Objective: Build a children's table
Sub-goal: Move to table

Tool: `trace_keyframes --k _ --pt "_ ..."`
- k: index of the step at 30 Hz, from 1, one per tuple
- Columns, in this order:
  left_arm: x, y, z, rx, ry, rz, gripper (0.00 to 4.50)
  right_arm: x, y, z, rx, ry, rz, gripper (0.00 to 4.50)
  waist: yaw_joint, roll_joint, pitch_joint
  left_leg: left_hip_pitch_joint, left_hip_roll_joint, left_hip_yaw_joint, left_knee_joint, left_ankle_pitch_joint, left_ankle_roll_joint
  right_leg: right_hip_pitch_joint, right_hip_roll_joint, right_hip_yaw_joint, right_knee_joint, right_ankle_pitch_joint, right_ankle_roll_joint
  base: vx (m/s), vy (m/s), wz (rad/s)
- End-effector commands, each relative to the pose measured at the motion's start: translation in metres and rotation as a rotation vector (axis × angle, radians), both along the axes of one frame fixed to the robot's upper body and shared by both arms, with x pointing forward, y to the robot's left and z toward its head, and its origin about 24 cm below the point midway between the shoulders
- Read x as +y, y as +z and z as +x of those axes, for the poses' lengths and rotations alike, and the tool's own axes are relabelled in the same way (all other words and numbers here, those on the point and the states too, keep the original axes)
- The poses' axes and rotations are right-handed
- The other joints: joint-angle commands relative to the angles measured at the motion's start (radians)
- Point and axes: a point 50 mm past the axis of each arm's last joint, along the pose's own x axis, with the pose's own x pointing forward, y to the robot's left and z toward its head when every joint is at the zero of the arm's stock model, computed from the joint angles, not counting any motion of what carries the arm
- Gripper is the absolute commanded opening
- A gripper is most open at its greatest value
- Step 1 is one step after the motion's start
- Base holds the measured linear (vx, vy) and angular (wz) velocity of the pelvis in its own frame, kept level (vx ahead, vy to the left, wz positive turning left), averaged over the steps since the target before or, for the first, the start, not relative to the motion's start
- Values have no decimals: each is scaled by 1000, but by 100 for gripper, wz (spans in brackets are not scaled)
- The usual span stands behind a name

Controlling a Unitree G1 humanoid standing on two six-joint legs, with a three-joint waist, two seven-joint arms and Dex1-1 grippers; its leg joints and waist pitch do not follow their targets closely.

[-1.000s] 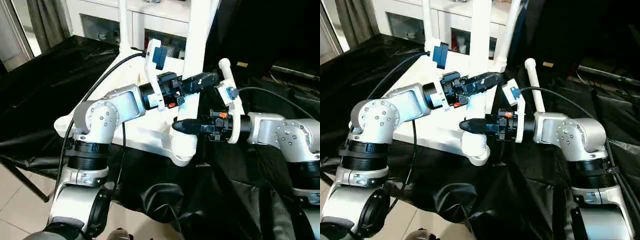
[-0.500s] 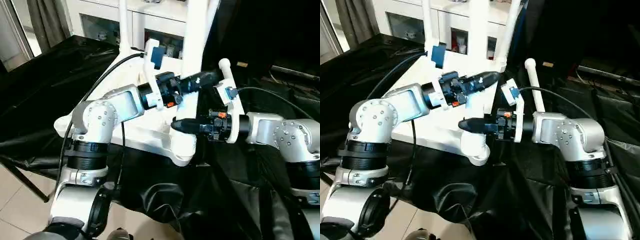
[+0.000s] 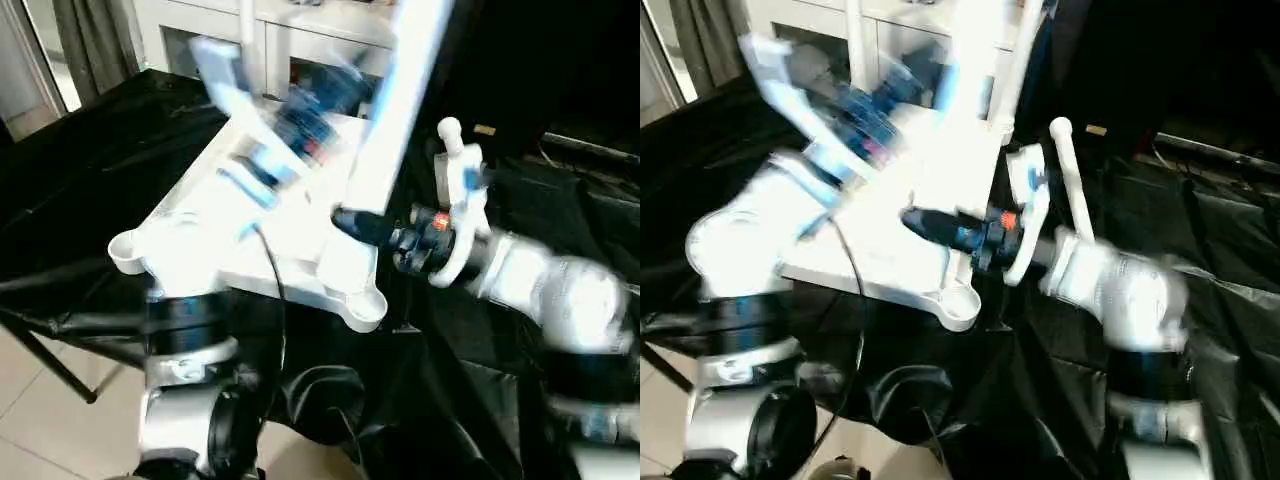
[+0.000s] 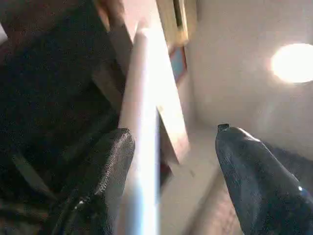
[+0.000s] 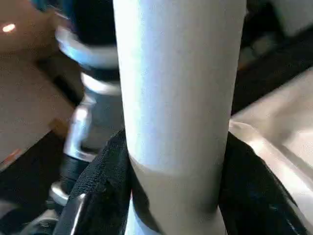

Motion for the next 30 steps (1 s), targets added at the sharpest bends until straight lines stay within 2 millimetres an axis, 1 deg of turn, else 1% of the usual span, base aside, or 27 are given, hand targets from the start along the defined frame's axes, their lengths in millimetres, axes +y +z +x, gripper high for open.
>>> trace_keyframes --k 1,2,3,4,5,7,8,9,10,11,12,13,14,15,16,17,18,19,20,21,22,23,24,25,26,28,30 --pt "3 4 3 -1 74 67 307 -11 7 6 -63 -141 -26 193 0 7 -71 23 58 -21 -73 -135 -61 44 -93 53 -81 -38 -170 0 0 0" --pt "6 2 4 8 100 96 307 -14 6 7 -65 -184 -36 193 -2 17 -71 26 59 -22 -76 -146 -72 39 -91 54 -83 -46 -148 0 0 0" --pt "8 -1 6 4 151 152 307 -18 4 8 -66 -230 -42 193 1 15 -72 27 58 -23 -76 -155 -79 42 -93 53 -82 -55 -141 0 0 0" --pt "9 -6 8 22 193 224 307 -22 0 7 -63 -272 -55 193 2 19 -71 27 59 -23 -77 -156 -80 40 -93 53 -83 -54 -134 0 0 0" --pt "9 -7 8 26 203 242 307 -22 -1 6 -63 -280 -58 193 2 18 -72 28 60 -24 -79 -154 -82 40 -91 54 -82 -43 -117 0 0 0" --pt "10 -16 13 63 264 334 307 -24 -5 6 -71 -317 -87 193 1 17 -73 26 59 -25 -79 -148 -84 42 -91 52 -80 -26 -117 0 0 0" --pt "10 -28 20 105 338 469 307 -23 -9 6 -104 -354 -155 193 2 28 -73 26 61 -27 -81 -161 -92 39 -91 52 -81 -28 -114 0 0 0" --pt "10 -28 20 105 338 469 307 -23 -9 6 -104 -354 -155 193 0 24 -71 28 60 -28 -82 -173 -97 37 -88 52 -85 -41 -98 0 0 0" --pt "9 -40 25 127 404 614 307 -21 -13 6 -136 -372 -211 193 -3 21 -71 28 57 -27 -83 -182 -97 41 -90 53 -84 -58 -94 0 0 0" --pt "8 -41 26 128 406 621 307 -21 -13 6 -138 -373 -215 193 -4 24 -71 28 59 -28 -83 -188 -99 38 -91 54 -88 -73 -78 0 0 0" --pt "2 -58 32 145 462 803 307 -15 -16 7 -195 -390 -299 193 -2 27 -71 27 58 -29 -83 -187 -98 38 -91 55 -89 -78 -66 0 0 0" --pt "-4 -59 35 145 469 831 307 -12 -17 7 -198 -391 -302 193 -6 25 -71 27 57 -29 -84 -187 -101 39 -89 56 -88 -81 -45 0 0 0" --pt "-8 -59 36 144 471 837 307 -11 -17 7 -197 -391 -300 193 -8 29 -73 27 56 -29 -83 -187 -97 39 -90 55 -89 -79 -54 0 0 0" --pt "-12 -58 36 131 464 843 307 -10 -17 7 -196 -392 -303 193 -8 29 -74 26 57 -28 -81 -181 -93 39 -91 54 -87 -61 -80 0 0 0" --pt "-18 -56 36 112 455 851 307 -8 -18 8 -195 -393 -307 193 -7 40 -74 26 57 -29 -80 -175 -91 38 -92 54 -85 -49 -95 0 0 0" --pt "-29 -53 35 69 425 869 307 -7 -19 8 -198 -395 -323 193 -8 39 -75 26 59 -30 -80 -178 -91 39 -92 53 -82 -25 -120 0 0 0" --pt "-39 -51 32 28 390 879 307 -7 -21 8 -202 -397 -338 193 -8 35 -77 26 60 -28 -78 -165 -85 40 -92 53 -81 4 -138 0 0 0" --pt "-42 -50 32 20 380 879 307 -7 -21 8 -202 -397 -340 193 -7 35 -78 25 60 -28 -77 -155 -83 42 -92 53 -78 25 -148 0 0 0" --pt "-49 -48 29 -2 352 878 307 -6 -22 8 -203 -397 -346 193 -7 34 -77 23 57 -26 -76 -138 -72 43 -92 53 -76 56 -163 0 0 0" --pt "-53 -46 27 -20 329 870 307 -6 -22 8 -203 -398 -349 193 -8 33 -76 20 56 -26 -75 -133 -67 45 -92 53 -73 67 -170 0 0 0" --pt "-59 -43 24 -40 303 861 307 -6 -23 8 -204 -399 -353 193 -8 37 -75 20 55 -24 -73 -136 -56 46 -94 53 -76 65 -178 0 0 0" --pt "-72 -34 14 -81 217 794 307 -5 -25 8 -212 -404 -361 193 -10 38 -75 18 55 -24 -73 -136 -46 49 -94 53 -76 62 -188 0 0 0" --pt "-74 -31 11 -89 195 773 307 -5 -26 7 -216 -407 -364 193 -9 38 -75 17 55 -23 -71 -134 -42 50 -96 53 -76 62 -194 0 0 0" --pt "-75 -31 10 -89 187 765 307 -5 -27 7 -218 -408 -366 193 -8 40 -76 18 56 -23 -70 -126 -36 48 -97 53 -75 62 -206 0 0 0" --pt "-75 -31 10 -90 188 766 307 -5 -27 7 -219 -410 -367 193 -9 40 -76 17 57 -23 -70 -121 -29 48 -95 53 -75 67 -215 0 0 0" --pt "-74 -33 11 -82 193 775 307 -5 -28 7 -218 -414 -370 191 -12 40 -73 16 54 -22 -70 -125 -17 49 -92 52 -78 51 -209 0 0 0" --pt "-67 -39 18 -66 254 819 307 -5 -28 8 -218 -420 -372 190 -13 45 -72 19 56 -23 -71 -146 -16 46 -93 53 -83 3 -201 0 0 0"
